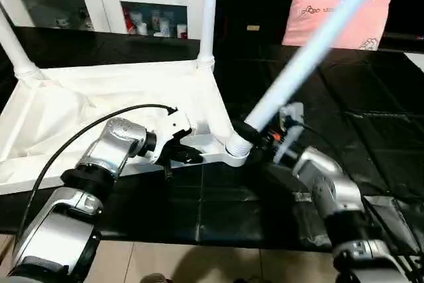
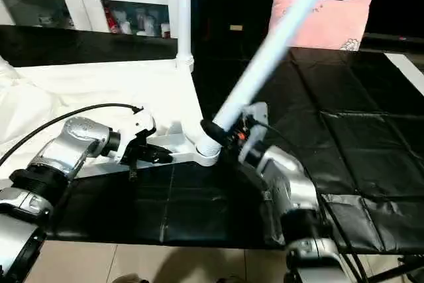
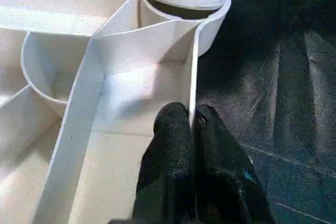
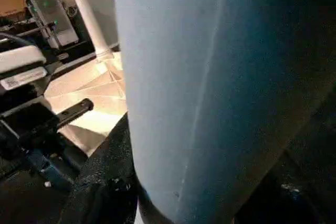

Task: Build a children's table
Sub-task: Insert table leg to table base

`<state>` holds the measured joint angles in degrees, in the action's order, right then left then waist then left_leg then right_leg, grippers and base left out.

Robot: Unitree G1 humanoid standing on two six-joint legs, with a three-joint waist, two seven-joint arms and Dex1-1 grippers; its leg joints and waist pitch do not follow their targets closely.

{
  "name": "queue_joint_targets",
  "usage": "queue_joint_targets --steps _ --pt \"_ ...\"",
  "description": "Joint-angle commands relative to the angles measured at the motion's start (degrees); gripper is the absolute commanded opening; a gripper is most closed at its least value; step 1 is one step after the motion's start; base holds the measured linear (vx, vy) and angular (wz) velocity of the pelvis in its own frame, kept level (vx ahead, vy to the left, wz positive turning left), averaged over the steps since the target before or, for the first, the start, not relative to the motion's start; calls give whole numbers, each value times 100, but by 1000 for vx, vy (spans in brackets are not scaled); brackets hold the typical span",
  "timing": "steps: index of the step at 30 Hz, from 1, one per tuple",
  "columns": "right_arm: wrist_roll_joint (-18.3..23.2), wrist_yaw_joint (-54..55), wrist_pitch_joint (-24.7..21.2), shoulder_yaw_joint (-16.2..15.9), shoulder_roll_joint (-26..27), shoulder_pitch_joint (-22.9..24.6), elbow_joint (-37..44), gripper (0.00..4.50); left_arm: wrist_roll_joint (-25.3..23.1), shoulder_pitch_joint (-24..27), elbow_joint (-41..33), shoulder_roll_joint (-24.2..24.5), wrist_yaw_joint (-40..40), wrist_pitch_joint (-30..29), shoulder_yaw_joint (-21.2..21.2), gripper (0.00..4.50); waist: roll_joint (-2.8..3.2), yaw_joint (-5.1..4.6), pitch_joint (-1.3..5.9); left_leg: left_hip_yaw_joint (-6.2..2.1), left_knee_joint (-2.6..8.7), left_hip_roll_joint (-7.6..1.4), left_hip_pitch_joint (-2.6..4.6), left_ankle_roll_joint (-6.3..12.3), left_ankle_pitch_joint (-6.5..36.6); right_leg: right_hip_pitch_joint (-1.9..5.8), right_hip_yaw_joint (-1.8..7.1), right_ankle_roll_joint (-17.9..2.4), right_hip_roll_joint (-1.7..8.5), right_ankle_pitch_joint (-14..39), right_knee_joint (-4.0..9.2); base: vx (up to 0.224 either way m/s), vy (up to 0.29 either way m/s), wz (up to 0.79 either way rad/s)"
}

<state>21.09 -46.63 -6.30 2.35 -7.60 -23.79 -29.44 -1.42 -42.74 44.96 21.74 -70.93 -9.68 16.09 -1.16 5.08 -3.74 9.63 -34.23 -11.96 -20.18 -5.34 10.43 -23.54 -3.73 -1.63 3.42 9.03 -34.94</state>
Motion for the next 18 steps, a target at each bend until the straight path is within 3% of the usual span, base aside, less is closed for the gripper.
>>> queue_joint_targets --steps 1,2,5,6,7,8,10,11,12,13,14,15,18 --pt "-514 -68 82 -257 -199 386 -234 191 84 -253 45 71 181 34 -232 0 117 1 424 -11 430 -79 40 5 1488 332 248 -1121 414 1723 473 0 0 0" --pt "-570 -104 132 -312 -236 409 -206 191 84 -255 50 71 182 39 -230 0 121 7 425 -16 432 -84 45 5 1496 333 249 -1117 420 1749 470 0 0 0" --pt "-1146 -300 467 -867 -555 453 -65 191 70 -255 106 76 196 91 -231 0 115 4 406 -16 440 -85 48 12 1518 327 249 -1063 410 1858 485 0 0 0" --pt "-1315 -394 520 -1064 -668 450 -23 191 67 -239 93 75 205 91 -227 0 74 12 407 -14 432 -81 49 33 1509 334 250 -1037 415 1931 483 0 0 0" --pt "-1385 -464 528 -1164 -715 436 -7 191 62 -223 82 77 210 93 -224 0 83 13 405 -16 437 -84 48 38 1496 333 254 -1023 415 1948 483 0 0 0" --pt "-1405 -542 519 -1235 -745 416 2 191 56 -204 67 74 217 95 -219 0 8 1 404 -6 437 -87 42 76 1494 332 257 -999 419 2002 501 0 0 0" --pt "-1405 -595 511 -1273 -758 402 4 191 51 -190 57 72 222 97 -216 0 51 16 402 -19 440 -89 41 89 1471 333 254 -997 428 2045 486 0 0 0" --pt "-1431 -797 472 -1389 -821 349 -32 191 47 -150 24 70 234 96 -213 0 -3 11 405 -19 437 -89 29 119 1431 340 252 -981 427 2060 473 0 0 0" --pt "-1431 -797 472 -1389 -821 349 -32 191 47 -150 24 70 234 96 -213 0 20 13 400 -14 437 -99 34 133 1424 320 260 -977 434 2058 491 0 0 0" --pt "-1457 -917 462 -1449 -840 304 -96 191 52 -113 -14 69 239 87 -214 0 -17 6 399 -10 436 -100 30 140 1416 321 260 -971 433 2054 494 0 0 0" --pt "-1470 -936 473 -1465 -815 243 -183 191 60 -82 -55 76 236 71 -217 0 -96 -1 403 -8 439 -106 21 164 1379 329 256 -969 437 2059 480 0 0 0" --pt "-1470 -936 473 -1465 -815 243 -183 191 60 -82 -55 76 236 71 -217 0 -70 5 401 -12 435 -100 21 173 1354 326 257 -966 442 2080 468 0 0 0" --pt "-1424 -950 496 -1458 -721 51 -458 191 66 -21 -122 104 148 110 -191 0 -67 -20 386 -15 448 -104 24 163 1449 306 252 -920 450 2304 503 0 0 0"
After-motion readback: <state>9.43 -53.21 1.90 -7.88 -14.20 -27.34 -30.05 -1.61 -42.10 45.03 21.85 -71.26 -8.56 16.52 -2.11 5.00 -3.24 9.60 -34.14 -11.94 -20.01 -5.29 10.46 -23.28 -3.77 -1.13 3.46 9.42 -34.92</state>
